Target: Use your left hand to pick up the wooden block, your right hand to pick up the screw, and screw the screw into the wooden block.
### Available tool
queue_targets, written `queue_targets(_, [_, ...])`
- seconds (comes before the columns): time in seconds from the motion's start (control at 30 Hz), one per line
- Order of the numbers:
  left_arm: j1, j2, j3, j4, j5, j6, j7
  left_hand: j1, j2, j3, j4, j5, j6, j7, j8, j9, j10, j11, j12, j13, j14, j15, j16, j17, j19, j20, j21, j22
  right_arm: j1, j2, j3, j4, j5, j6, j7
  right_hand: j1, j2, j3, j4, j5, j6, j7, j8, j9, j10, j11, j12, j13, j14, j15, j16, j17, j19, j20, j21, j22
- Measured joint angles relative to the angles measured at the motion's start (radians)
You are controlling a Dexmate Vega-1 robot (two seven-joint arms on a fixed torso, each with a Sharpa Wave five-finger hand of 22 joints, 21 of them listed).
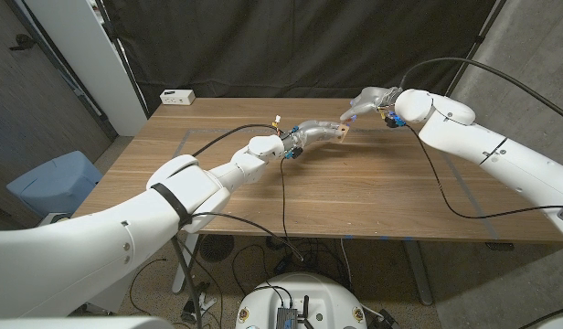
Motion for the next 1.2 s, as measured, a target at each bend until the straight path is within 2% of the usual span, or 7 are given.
queue_targets(0.33, [0.001, -0.002, -0.001, -0.001, 0.0, -0.003, -0.001, -0.001, 0.001, 0.0, 0.0, 0.0, 0.0, 0.0, 0.0, 0.0, 0.0, 0.0, 0.0, 0.0, 0.0, 0.0, 0.0, 0.0, 0.0, 0.0, 0.0, 0.0, 0.02, 0.01, -0.034, -0.006, -0.064, -0.044, 0.018, -0.094, -0.032, -0.034, 0.025, 0.0, 0.13, 0.017, 0.023, -0.045, 0.075, 0.014, 0.0, -0.005, 0.035, -0.008, 0.004, -0.003, 0.023, 0.002, 0.0, 0.0])
queue_targets(0.53, [0.001, -0.004, -0.001, -0.001, 0.0, 0.006, 0.003, -0.001, 0.001, 0.0, 0.0, 0.0, 0.002, 0.001, 0.0, 0.0, 0.0, 0.0, 0.0, 0.0, 0.0, 0.0, 0.0, 0.001, 0.0, 0.0, 0.0, 0.0, 0.027, 0.012, -0.048, -0.013, -0.096, -0.07, 0.03, -0.163, -0.048, -0.066, 0.042, 0.0, 0.129, 0.023, 0.033, -0.031, 0.086, 0.027, -0.003, -0.005, 0.046, -0.008, 0.004, -0.003, 0.03, -0.002, 0.0, 0.0])
queue_targets(0.67, [0.001, -0.005, 0.0, -0.001, 0.0, 0.013, 0.006, -0.001, 0.001, 0.0, 0.0, 0.0, 0.002, 0.001, 0.0, 0.0, 0.0, 0.0, 0.0, 0.0, 0.0, 0.0, 0.0, 0.003, 0.0, 0.0, 0.0, 0.0, 0.03, 0.013, -0.053, -0.018, -0.109, -0.082, 0.038, -0.226, -0.051, -0.092, 0.06, 0.006, 0.062, 0.031, 0.029, -0.009, 0.071, 0.085, -0.019, -0.003, 0.038, 0.014, -0.008, 0.0, 0.013, 0.014, -0.009, 0.0])
queue_targets(0.77, [-0.001, -0.006, 0.002, -0.001, 0.001, 0.016, 0.008, -0.003, 0.003, 0.0, 0.0, 0.0, 0.002, 0.001, 0.0, 0.001, 0.0, 0.0, 0.0, 0.0, 0.0, 0.0, 0.0, 0.003, 0.0, 0.0, 0.0, 0.0, 0.031, 0.014, -0.055, -0.021, -0.119, -0.095, 0.044, -0.258, -0.051, -0.109, 0.065, 0.008, -0.015, 0.039, 0.011, 0.007, 0.048, 0.111, -0.037, -0.002, 0.025, 0.037, -0.018, 0.0, -0.009, 0.022, -0.017, 0.0])
queue_targets(0.93, [-0.002, -0.006, 0.003, -0.001, 0.001, 0.019, 0.009, -0.003, 0.003, 0.0, 0.0, 0.0, 0.002, 0.001, 0.0, 0.001, 0.0, 0.0, 0.0, 0.0, 0.0, 0.0, 0.0, 0.0, 0.0, 0.0, 0.0, 0.0, 0.031, 0.013, -0.053, -0.026, -0.121, -0.099, 0.052, -0.28, -0.037, -0.119, 0.06, 0.008, -0.163, 0.055, -0.047, -0.007, -0.031, 0.125, -0.054, -0.002, -0.014, 0.076, -0.042, 0.0, -0.057, 0.042, -0.024, 0.0])
queue_targets(1.03, [-0.002, -0.006, 0.003, -0.001, 0.001, 0.021, 0.01, -0.003, 0.003, 0.0, 0.0, 0.0, 0.002, 0.001, 0.0, 0.001, 0.0, 0.0, 0.0, 0.0, 0.0, 0.0, 0.0, 0.0, 0.0, 0.0, 0.0, 0.0, 0.029, 0.009, -0.041, -0.026, -0.121, -0.099, 0.052, -0.282, -0.036, -0.119, 0.059, 0.008, -0.249, 0.068, -0.091, -0.022, -0.085, 0.132, -0.057, 0.002, -0.046, 0.089, -0.051, -0.002, -0.092, 0.047, -0.028, 0.0])
queue_targets(1.2, [-0.003, -0.006, 0.005, -0.001, 0.002, 0.021, 0.01, -0.003, 0.003, 0.0, 0.0, 0.0, 0.001, 0.002, 0.0, 0.001, 0.0, 0.0, 0.0, 0.0, 0.0, 0.0, 0.0, 0.002, 0.0, 0.0, 0.0, 0.0, 0.023, -0.001, -0.018, -0.026, -0.059, -0.066, 0.076, -0.264, -0.008, -0.098, 0.039, 0.008, -0.342, 0.075, -0.145, -0.042, -0.153, 0.135, -0.057, 0.002, -0.105, 0.108, -0.065, -0.007, -0.157, 0.059, -0.028, 0.0])
